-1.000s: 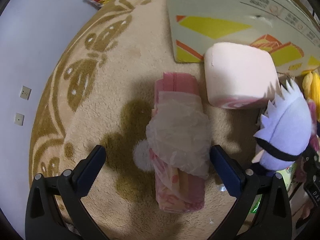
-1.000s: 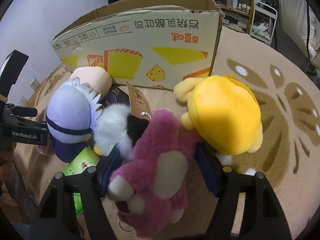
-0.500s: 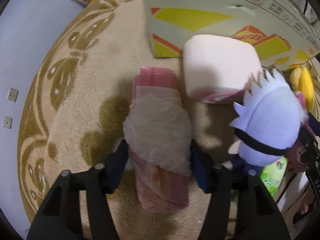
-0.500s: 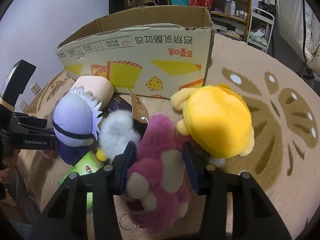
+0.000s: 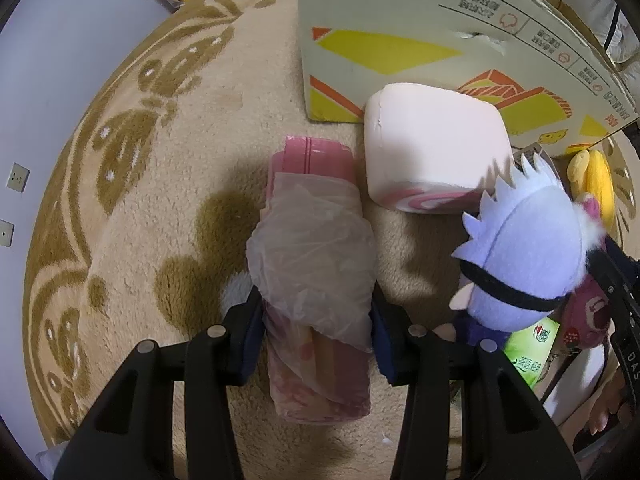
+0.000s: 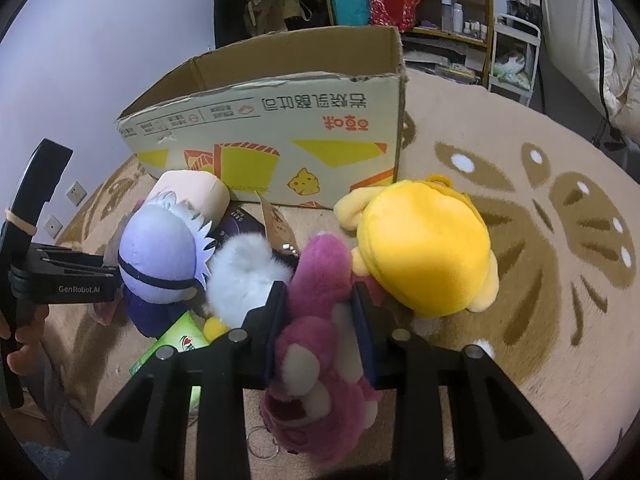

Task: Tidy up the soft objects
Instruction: 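Lower the left tool onto the pink wrapped roll while the right tool lowers onto the pink plush bear, then lift the pink roll with the left tool while the right tool lifts the pink bear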

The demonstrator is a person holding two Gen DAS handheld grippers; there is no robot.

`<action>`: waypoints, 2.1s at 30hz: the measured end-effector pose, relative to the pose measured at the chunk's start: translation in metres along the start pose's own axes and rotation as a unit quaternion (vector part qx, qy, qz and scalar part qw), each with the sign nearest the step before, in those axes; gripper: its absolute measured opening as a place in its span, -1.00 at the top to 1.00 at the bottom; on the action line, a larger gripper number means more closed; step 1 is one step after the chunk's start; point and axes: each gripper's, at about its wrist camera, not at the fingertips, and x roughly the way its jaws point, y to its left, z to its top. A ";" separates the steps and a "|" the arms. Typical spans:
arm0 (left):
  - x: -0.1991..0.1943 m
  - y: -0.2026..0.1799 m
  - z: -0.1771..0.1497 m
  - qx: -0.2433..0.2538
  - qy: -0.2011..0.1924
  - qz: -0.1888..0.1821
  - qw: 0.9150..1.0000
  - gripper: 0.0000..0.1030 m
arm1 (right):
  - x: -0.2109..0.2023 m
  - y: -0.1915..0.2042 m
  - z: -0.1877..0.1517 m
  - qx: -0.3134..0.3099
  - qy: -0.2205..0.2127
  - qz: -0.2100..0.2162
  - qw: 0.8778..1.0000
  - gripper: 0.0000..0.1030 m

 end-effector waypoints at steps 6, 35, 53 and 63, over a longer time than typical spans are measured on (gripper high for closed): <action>-0.003 0.000 -0.002 -0.001 -0.001 0.002 1.000 0.14 | 0.002 -0.009 -0.001 0.022 0.010 0.010 1.000 0.28; -0.022 0.008 -0.009 -0.008 -0.023 0.016 1.000 0.15 | 0.000 -0.041 -0.007 0.090 0.047 0.035 0.994 -0.12; -0.085 0.023 -0.015 -0.058 -0.148 0.063 0.985 0.15 | 0.013 -0.041 -0.011 0.090 0.070 0.055 0.992 -0.20; -0.124 0.015 -0.022 -0.039 -0.229 0.070 0.970 0.15 | 0.007 -0.016 -0.004 0.036 0.030 0.038 0.998 0.13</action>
